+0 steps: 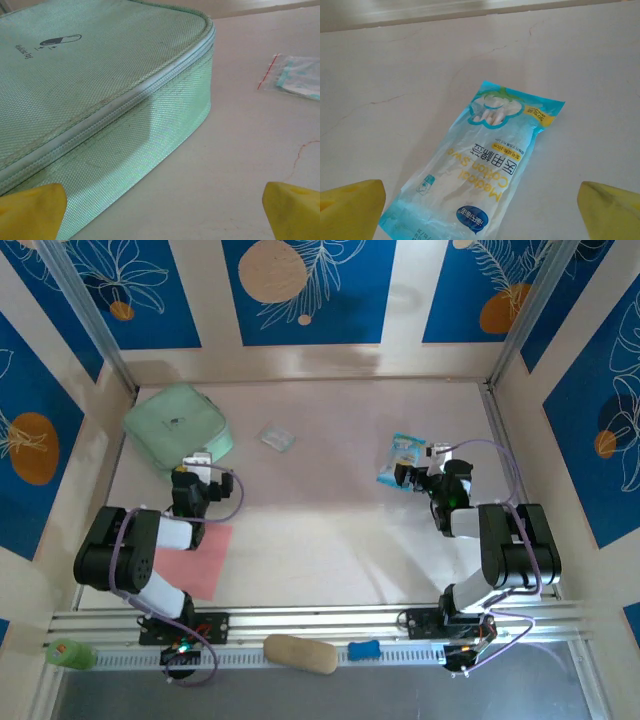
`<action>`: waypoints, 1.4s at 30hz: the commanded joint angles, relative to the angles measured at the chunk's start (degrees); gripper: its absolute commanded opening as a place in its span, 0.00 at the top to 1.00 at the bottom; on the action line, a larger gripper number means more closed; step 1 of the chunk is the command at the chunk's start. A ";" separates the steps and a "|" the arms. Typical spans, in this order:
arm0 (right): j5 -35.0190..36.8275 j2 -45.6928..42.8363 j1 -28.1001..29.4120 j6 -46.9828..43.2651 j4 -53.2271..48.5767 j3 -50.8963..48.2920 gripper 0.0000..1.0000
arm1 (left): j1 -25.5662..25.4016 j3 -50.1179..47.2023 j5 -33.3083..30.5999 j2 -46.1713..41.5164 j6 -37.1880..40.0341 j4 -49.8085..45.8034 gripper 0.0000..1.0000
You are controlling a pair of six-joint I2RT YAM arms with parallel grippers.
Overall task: Fold a paper plane with a square sheet of paper (pick it up from the middle)
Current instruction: Move the square sheet of paper to the bottom-center of the table.
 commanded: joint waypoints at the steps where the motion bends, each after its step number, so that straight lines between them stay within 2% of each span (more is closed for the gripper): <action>1: -0.59 -0.54 -0.06 -0.60 -0.27 1.01 0.01 | 0.47 0.36 -0.87 0.23 -0.29 1.77 0.00; 25: -1.34 -0.72 -0.13 -0.73 0.08 0.65 0.01 | 0.48 0.36 -0.87 0.19 -0.29 1.64 0.00; 34: 0.35 -1.57 1.28 -2.02 2.87 -1.19 0.01 | 0.47 0.36 -0.87 0.23 -0.29 1.56 0.00; 37: 3.10 -1.79 2.74 -2.96 4.79 -2.31 0.01 | 0.47 0.36 -0.87 0.24 -0.29 1.63 0.00; 42: 1.83 -0.13 1.32 -1.59 3.37 -0.48 0.01 | 0.51 0.25 -1.15 0.18 -0.20 1.92 0.00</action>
